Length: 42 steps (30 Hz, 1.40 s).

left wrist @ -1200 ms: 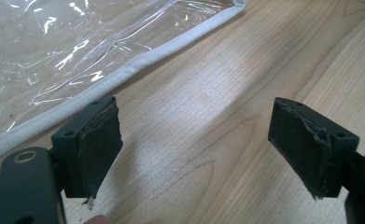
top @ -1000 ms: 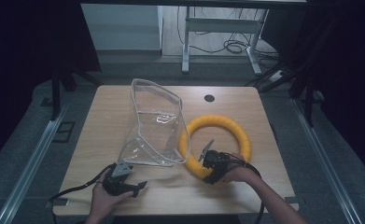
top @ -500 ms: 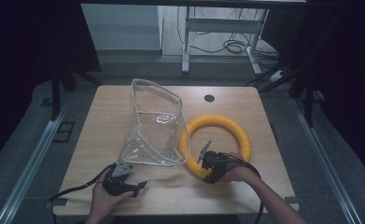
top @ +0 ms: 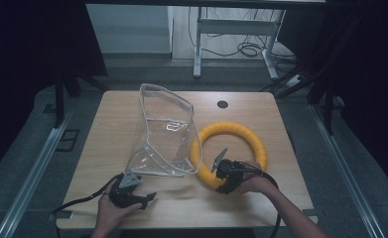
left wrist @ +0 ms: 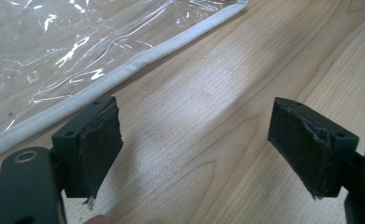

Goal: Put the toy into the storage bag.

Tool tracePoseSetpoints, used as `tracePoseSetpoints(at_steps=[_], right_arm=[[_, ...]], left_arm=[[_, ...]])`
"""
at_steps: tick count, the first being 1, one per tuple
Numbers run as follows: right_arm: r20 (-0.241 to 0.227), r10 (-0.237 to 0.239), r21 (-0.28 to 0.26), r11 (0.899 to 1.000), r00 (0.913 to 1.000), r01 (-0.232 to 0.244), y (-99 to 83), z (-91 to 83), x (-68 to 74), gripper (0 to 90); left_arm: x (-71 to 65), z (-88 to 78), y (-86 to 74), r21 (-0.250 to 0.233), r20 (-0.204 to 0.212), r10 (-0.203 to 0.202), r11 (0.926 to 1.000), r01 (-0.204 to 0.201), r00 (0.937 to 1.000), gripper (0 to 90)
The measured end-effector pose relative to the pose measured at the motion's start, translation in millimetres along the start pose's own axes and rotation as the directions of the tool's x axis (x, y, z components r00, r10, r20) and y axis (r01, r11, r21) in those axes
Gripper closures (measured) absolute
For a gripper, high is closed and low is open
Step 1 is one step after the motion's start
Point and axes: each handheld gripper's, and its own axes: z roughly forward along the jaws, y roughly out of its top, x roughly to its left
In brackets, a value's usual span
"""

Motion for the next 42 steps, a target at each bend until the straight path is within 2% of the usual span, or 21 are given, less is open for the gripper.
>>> tracePoseSetpoints(at_steps=[8, 13, 22, 29, 36, 42], right_arm=[[-0.031, 0.029, -0.089, 0.996, 0.9991, -0.032, 0.7, -21.0, -4.9, 50.5], [-0.038, 0.038, -0.149, 0.988, 0.9986, -0.043, 0.5, -33.7, -8.0, 50.5], [-0.042, 0.036, -0.188, 0.981, 0.9985, -0.044, -0.5, -46.9, -9.8, 50.7], [-0.047, 0.043, -0.229, 0.972, 0.998, -0.053, -7.8, -55.4, -10.4, 50.8], [-0.045, 0.05, -0.287, 0.956, 0.9977, -0.061, -14.1, -65.8, -11.8, 51.0], [-0.047, 0.09, -0.328, 0.939, 0.9949, -0.1, -18.2, -76.4, -16.8, 51.2]], left_arm=[[0.0, 0.1, 0.0, 0.0, -0.002, 0.001, 1.0, -0.001, 1.0, 17.3], [0.1, -0.2, 0.1, -0.001, -0.002, 0.003, 1.0, -0.003, 1.0, 17.3], [0.3, -0.3, 0.1, 0.0, -0.003, 0.005, 1.0, -0.005, 1.0, 17.4], [0.6, 0.7, -0.1, 0.004, -0.005, 0.009, 0.9999, -0.009, 0.9999, 17.4], [0.6, 1.1, -0.1, 0.004, -0.004, 0.01, 0.9999, -0.01, 0.9999, 17.4], [0.5, 1.1, -0.1, 0.004, -0.004, 0.008, 1.0, -0.008, 1.0, 17.4]])
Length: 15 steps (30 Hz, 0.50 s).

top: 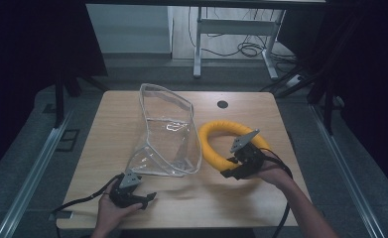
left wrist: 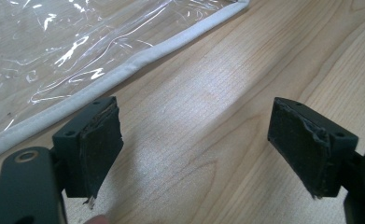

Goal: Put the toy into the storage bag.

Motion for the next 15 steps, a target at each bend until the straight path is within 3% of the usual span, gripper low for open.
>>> tracePoseSetpoints(at_steps=[15], right_arm=[[0.047, 0.058, -0.127, 0.99, 0.9972, -0.052, 3.3, -26.8, -9.2, 51.4]], left_arm=[[0.2, 0.7, -0.1, 0.003, 0.001, 0.002, 1.0, -0.002, 1.0, 17.4]])
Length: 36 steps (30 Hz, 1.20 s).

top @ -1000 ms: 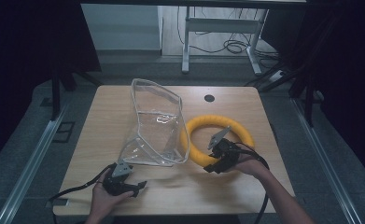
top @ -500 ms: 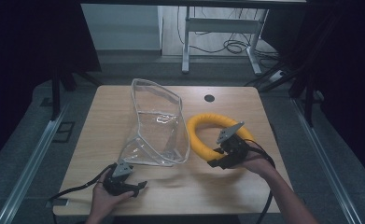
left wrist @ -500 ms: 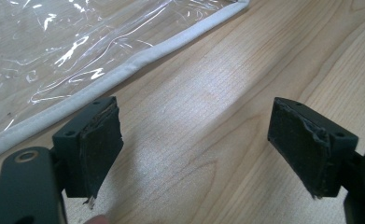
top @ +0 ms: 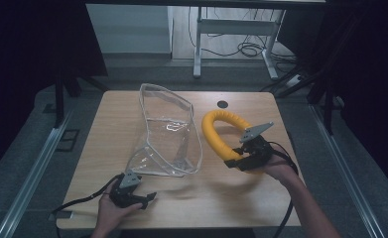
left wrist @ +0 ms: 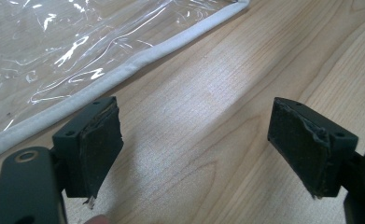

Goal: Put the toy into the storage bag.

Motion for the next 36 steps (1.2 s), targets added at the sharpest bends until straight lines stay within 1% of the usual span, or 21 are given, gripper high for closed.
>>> tracePoseSetpoints(at_steps=[3, 8, 14, 21, 29, 36], right_arm=[[0.016, 0.002, -0.021, 1.0, 0.9999, -0.001, 2.1, -4.2, -1.0, 51.4], [0.021, 0.004, -0.061, 0.998, 0.9998, -0.003, 5.3, -10.2, -1.5, 51.4], [0.02, 0.003, -0.102, 0.995, 0.9998, -0.001, 11.0, -13.3, -1.0, 51.4], [0.018, 0.003, -0.15, 0.989, 0.9998, 0.0, 18.0, -15.8, 0.5, 51.4], [0.018, 0.008, -0.19, 0.982, 0.9998, -0.005, 21.8, -18.8, -0.4, 51.4], [0.025, 0.01, -0.229, 0.973, 0.9996, -0.004, 27.2, -23.3, 0.7, 51.4]], left_arm=[[0.0, -0.5, 0.1, -0.003, 0.0, -0.001, 1.0, 0.001, 1.0, 17.4], [0.0, 0.0, 0.1, -0.002, 0.001, 0.0, 1.0, 0.0, 1.0, 17.5], [0.0, 0.1, 0.0, 0.0, 0.0, -0.001, 1.0, 0.001, 1.0, 17.4], [0.2, -0.2, 0.0, 0.0, -0.001, 0.002, 1.0, -0.002, 1.0, 17.4], [0.1, 0.3, -0.1, 0.002, 0.0, 0.001, 1.0, -0.001, 1.0, 17.4], [-0.1, 0.5, -0.2, -0.002, 0.001, -0.001, 1.0, 0.001, 1.0, 17.5]])
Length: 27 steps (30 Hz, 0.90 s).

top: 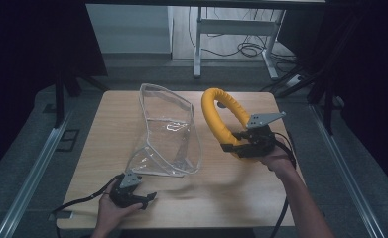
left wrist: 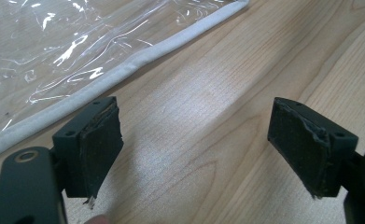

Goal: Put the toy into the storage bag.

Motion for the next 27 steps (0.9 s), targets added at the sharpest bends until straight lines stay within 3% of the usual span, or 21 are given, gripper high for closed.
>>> tracePoseSetpoints(at_steps=[14, 27], right_arm=[[-0.006, 0.007, -0.072, 0.997, 1.0, -0.008, 10.3, -2.1, 2.3, 51.3], [-0.036, 0.008, -0.096, 0.995, 0.9993, -0.011, 15.8, 2.1, 6.6, 51.3]], left_arm=[[0.0, 0.6, -0.1, 0.002, -0.001, 0.002, 1.0, -0.002, 1.0, 17.5], [-0.3, 0.9, -0.2, 0.004, 0.0, 0.0, 1.0, 0.0, 1.0, 17.5]])
